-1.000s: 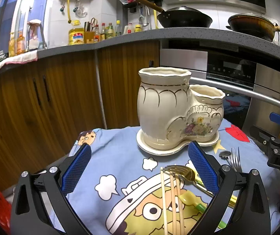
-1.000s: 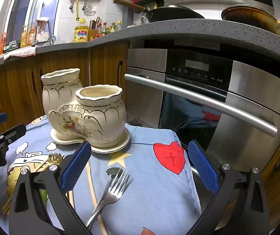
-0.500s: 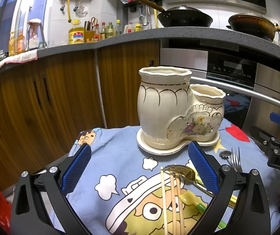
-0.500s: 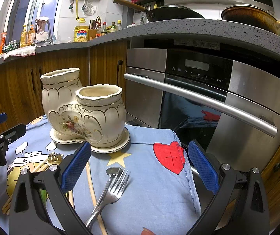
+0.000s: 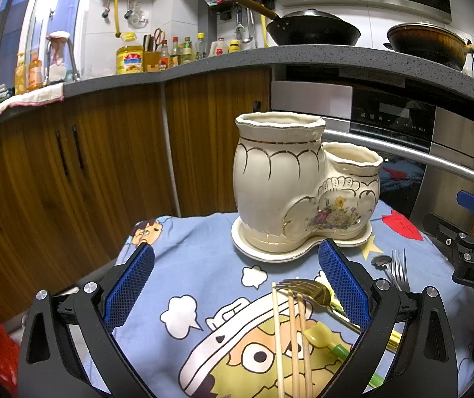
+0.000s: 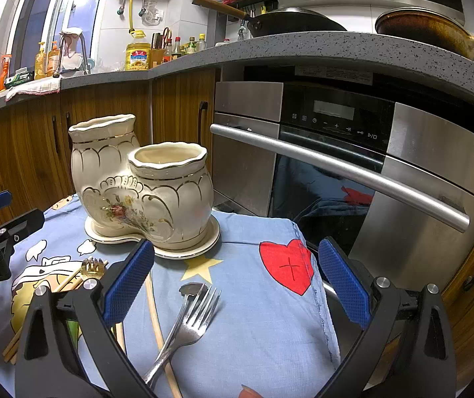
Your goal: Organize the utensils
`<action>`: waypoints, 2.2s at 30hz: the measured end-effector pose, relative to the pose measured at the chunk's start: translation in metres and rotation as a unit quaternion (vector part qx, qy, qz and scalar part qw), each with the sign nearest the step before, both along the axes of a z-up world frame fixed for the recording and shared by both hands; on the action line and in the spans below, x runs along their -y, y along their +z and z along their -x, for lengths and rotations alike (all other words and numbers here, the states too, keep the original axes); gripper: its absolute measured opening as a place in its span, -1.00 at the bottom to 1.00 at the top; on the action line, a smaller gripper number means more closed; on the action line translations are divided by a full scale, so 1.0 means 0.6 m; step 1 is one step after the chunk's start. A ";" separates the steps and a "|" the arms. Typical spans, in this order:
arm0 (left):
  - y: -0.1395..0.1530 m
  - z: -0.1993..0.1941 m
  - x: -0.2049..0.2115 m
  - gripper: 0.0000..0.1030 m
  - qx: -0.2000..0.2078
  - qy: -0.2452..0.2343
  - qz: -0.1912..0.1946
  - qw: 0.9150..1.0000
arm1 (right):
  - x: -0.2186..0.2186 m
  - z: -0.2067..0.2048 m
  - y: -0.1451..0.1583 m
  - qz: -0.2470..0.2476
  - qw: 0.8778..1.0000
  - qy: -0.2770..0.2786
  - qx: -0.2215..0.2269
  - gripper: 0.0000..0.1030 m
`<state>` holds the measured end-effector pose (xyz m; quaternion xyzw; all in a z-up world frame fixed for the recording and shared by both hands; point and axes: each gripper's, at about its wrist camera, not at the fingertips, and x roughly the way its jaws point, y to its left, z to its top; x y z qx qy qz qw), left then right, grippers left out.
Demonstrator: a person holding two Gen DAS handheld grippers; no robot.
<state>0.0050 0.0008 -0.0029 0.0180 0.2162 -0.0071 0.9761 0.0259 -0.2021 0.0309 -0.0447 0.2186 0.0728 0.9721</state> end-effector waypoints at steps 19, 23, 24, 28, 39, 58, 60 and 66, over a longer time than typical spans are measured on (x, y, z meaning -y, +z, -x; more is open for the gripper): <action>0.001 0.000 -0.001 0.91 -0.002 0.000 0.000 1.000 | -0.005 0.001 0.000 0.001 1.000 -0.001 -0.001 0.90; 0.001 0.000 -0.001 0.91 -0.002 0.000 0.001 1.000 | 0.000 -0.002 -0.002 0.000 1.000 -0.001 -0.002 0.90; 0.001 0.000 -0.001 0.91 -0.002 0.000 0.001 1.000 | 0.000 -0.002 -0.002 0.001 1.000 -0.001 -0.002 0.90; 0.001 0.000 -0.001 0.91 -0.002 0.000 0.001 1.000 | 0.000 -0.001 -0.002 0.001 1.000 -0.001 -0.002 0.90; 0.001 -0.001 -0.002 0.91 -0.003 0.000 0.001 1.000 | -0.001 0.000 -0.002 0.001 1.000 -0.001 -0.002 0.90; -0.049 -0.003 0.000 0.90 -0.116 -0.003 -0.073 0.991 | 0.101 -0.024 -0.003 -0.074 0.991 0.057 -0.093 0.90; -0.053 0.001 -0.001 0.90 -0.128 -0.004 -0.075 0.989 | 0.104 -0.030 -0.017 -0.079 0.987 0.065 -0.124 0.90; -0.071 0.006 0.013 0.90 -0.173 -0.016 -0.099 0.980 | 0.091 -0.036 -0.042 -0.084 0.974 0.115 -0.177 0.90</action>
